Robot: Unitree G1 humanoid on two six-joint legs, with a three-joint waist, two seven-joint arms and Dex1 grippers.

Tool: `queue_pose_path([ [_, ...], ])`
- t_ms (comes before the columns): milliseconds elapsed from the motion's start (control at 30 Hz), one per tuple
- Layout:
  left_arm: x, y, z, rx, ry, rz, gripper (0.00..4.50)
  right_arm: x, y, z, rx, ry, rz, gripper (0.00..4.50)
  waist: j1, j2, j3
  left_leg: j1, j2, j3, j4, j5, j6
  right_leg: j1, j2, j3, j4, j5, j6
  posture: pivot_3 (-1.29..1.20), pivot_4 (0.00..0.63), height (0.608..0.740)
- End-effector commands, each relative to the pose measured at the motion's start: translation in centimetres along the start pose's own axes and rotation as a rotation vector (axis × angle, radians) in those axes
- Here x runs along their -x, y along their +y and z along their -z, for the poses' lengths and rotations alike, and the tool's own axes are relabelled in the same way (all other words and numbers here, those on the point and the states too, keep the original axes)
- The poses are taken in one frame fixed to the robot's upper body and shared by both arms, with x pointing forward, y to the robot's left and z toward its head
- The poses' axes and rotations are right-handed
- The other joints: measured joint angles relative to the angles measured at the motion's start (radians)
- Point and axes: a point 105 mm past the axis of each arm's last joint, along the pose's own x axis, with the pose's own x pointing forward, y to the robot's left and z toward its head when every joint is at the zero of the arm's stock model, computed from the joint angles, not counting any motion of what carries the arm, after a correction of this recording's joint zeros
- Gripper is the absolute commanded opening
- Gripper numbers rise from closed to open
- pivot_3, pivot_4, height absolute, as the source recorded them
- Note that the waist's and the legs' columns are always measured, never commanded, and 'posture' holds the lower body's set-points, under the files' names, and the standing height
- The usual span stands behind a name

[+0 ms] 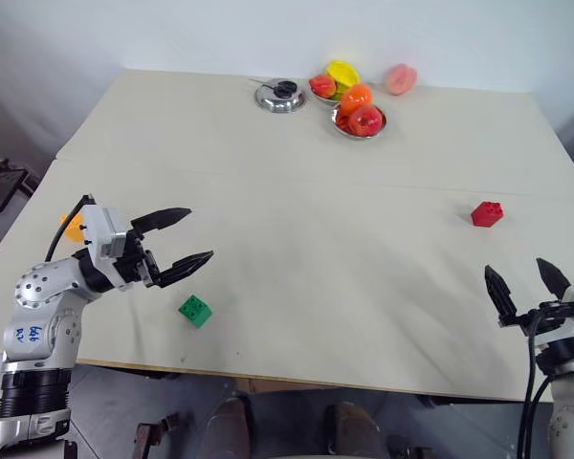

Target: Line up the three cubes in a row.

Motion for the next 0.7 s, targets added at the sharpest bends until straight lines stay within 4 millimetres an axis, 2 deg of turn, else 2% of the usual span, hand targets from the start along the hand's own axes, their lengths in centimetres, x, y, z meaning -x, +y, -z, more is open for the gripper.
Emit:
queue_pose_path([
  [33, -0.5, -0.4, 0.0, 0.007, -0.002, 0.018, 4.48, -2.7, -1.5, -2.4, 0.037, 0.015, 0.069, 4.5, -0.008, 0.0, 0.0, 0.0, 0.0, 0.0, 0.0, 0.0, 0.0, 0.0, 0.0, 0.001, 0.001, 0.0, 0.0, 0.0, 0.15, 0.74],
  [100, -0.8, -0.6, 0.2, 0.015, 0.004, 0.024, 4.48, -4.9, -1.9, -3.2, 0.03, 0.071, 0.065, 4.5, -0.017, 0.001, 0.001, 0.0, 0.0, 0.0, 0.001, 0.0, 0.0, -0.001, 0.0, 0.001, 0.002, 0.0, 0.0, 0.0, 0.15, 0.74],
  [167, -1.1, -0.5, 0.2, 0.019, -0.004, 0.021, 4.48, -6.8, -2.1, -3.2, 0.052, 0.191, 0.049, 4.5, -0.018, 0.002, 0.001, 0.0, 0.0, 0.0, 0.002, 0.0, 0.0, -0.001, 0.0, 0.001, 0.003, 0.0, 0.0, 0.0, 0.15, 0.74],
  [267, -1.6, -0.5, 0.3, 0.01, -0.006, 0.035, 4.48, -10.1, -3.0, -3.6, -0.026, 0.306, 0.115, 4.5, -0.02, 0.002, 0.001, 0.0, 0.0, 0.0, 0.003, 0.0, 0.001, -0.001, 0.0, 0.001, 0.004, 0.0, 0.0, 0.0, 0.15, 0.74],
  [367, -2.2, -0.4, 0.3, -0.009, -0.008, 0.04, 4.48, -12.5, -2.6, -3.6, -0.098, 0.38, 0.103, 4.5, -0.02, 0.002, 0.001, -0.001, 0.0, 0.0, 0.004, 0.0, 0.001, -0.001, 0.0, 0.001, 0.004, 0.0, 0.0, 0.0, 0.15, 0.74],
  [567, -2.6, -0.5, 0.3, -0.017, -0.013, 0.045, 4.48, -15.2, -2.1, -2.5, -0.117, 0.467, 0.081, 4.5, -0.018, 0.002, 0.001, -0.003, 0.0, 0.001, 0.005, -0.002, 0.003, -0.002, 0.0, 0.001, 0.004, 0.0, 0.001, 0.0, 0.15, 0.74],
  [700, -2.6, -0.5, 0.2, -0.023, -0.019, 0.04, 4.48, -16.3, -3.3, -2.1, -0.082, 0.474, 0.152, 4.5, -0.022, 0.002, 0.001, -0.004, 0.0, 0.002, 0.005, -0.002, 0.003, -0.002, 0.0, 0.001, 0.005, 0.001, 0.001, 0.0, 0.15, 0.74],
])
